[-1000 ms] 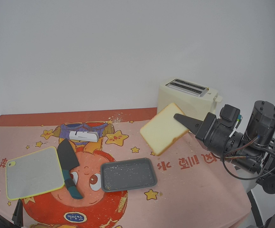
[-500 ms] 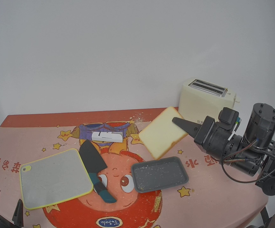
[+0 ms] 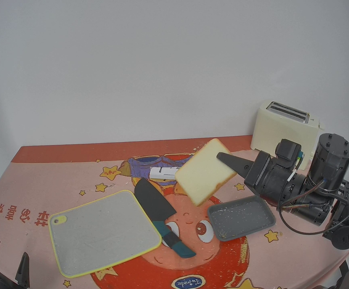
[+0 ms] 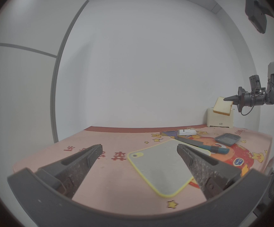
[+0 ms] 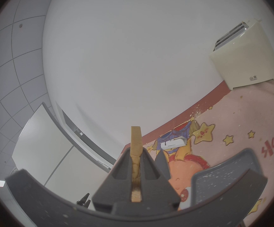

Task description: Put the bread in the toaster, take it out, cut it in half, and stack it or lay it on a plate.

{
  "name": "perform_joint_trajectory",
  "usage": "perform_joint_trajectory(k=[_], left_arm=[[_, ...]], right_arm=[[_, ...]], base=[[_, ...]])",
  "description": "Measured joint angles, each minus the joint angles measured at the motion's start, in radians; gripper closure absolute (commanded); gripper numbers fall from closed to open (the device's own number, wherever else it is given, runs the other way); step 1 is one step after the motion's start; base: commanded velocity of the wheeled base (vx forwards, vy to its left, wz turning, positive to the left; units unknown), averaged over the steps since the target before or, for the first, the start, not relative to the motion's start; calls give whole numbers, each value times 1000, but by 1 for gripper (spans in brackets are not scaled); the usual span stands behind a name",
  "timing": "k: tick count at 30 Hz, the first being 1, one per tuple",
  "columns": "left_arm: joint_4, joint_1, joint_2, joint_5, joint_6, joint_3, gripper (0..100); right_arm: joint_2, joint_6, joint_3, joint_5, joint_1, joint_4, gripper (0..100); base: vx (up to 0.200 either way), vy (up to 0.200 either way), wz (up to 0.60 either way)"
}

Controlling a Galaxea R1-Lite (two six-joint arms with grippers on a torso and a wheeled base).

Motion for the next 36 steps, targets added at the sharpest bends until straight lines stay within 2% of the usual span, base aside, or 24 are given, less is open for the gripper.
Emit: perform_joint_trajectory(k=[3,15,24,27,33,36], left_arm=[[0,0,0,-1,0,0,0],[0,0,0,1,1,0,0],[0,0,0,0,1,0,0],[0,0,0,1,1,0,0],[0,0,0,0,2,0,0],[0,0,0,0,2,0,0]], right_arm=[[2,0,0,0,0,0,100],[4,0,0,-4,7,0,100],[5,0,3,-2,10,0,100],[5,0,3,-2,9,0,100],[5,0,4,-1,10,0,100],[5,-1,6,-1,9,0,100]], base=[[0,200,0],[-200,0,0],[0,0,0],[0,200,0],[0,0,0],[0,200,0]])
